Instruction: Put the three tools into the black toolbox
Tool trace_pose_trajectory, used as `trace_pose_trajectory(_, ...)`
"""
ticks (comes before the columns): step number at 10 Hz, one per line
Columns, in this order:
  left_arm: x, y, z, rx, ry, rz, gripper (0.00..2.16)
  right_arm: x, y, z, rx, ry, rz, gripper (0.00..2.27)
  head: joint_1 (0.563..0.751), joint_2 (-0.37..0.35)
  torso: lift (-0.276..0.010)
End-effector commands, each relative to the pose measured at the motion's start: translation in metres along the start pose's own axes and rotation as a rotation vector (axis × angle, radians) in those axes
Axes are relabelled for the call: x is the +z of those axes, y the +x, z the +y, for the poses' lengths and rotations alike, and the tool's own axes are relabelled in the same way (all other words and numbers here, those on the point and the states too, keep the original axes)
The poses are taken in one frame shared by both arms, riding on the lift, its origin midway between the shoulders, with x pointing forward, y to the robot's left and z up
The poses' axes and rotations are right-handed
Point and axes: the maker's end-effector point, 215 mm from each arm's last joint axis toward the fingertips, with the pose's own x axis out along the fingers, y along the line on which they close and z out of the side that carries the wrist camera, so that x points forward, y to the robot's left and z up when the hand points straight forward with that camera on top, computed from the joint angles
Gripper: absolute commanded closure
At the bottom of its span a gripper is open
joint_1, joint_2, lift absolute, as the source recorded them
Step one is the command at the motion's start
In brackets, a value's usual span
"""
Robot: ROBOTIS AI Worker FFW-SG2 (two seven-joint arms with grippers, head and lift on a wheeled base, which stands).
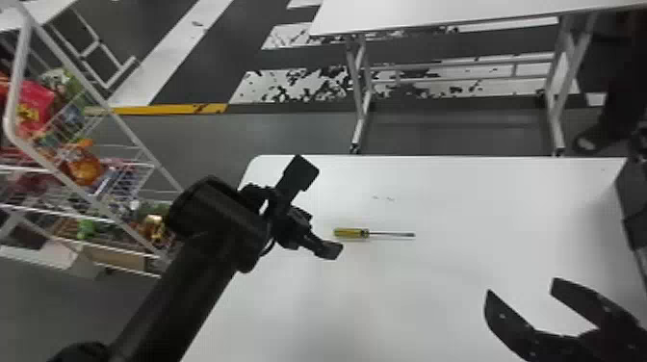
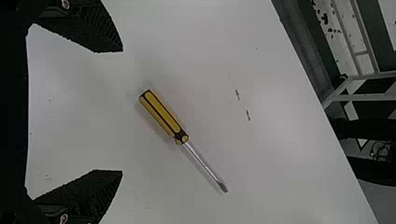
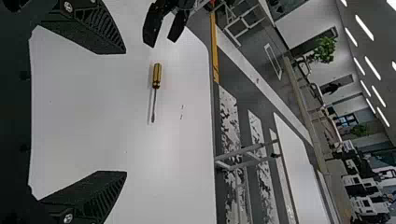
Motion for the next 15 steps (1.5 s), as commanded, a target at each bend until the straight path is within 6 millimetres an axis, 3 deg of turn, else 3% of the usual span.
trace_pose_trajectory(1, 0.013, 0.012, 0.005, 0.000, 0.065, 0.004, 0.07, -0.002, -0.003, -0.005, -0.013, -0.002, 0.004, 0.08, 0.695, 0.283, -0.051)
trace_pose_trajectory(3, 0.029, 0.024, 0.011, -0.001, 0.130, -0.009, 0.07, -0.002, -0.006, -0.006, -0.022, -0.007, 0.004, 0.08, 0.695, 0.260, -0.051)
trace_pose_trajectory(6, 0.034, 0.044, 0.002, -0.035, 0.200, 0.011, 0.08, 0.000, -0.006, -0.010, -0.035, -0.019, -0.001, 0.08, 0.695, 0.223, -0.051)
trace_pose_trajectory(10, 0.037, 0.067, -0.025, -0.089, 0.204, 0.025, 0.08, 0.000, -0.015, -0.018, -0.054, -0.025, -0.009, 0.08, 0.695, 0.178, -0.051)
trace_pose_trajectory(15, 0.024, 0.065, -0.028, -0.115, 0.139, 0.031, 0.08, 0.004, -0.017, -0.016, -0.049, -0.029, -0.015, 0.08, 0.695, 0.154, -0.051)
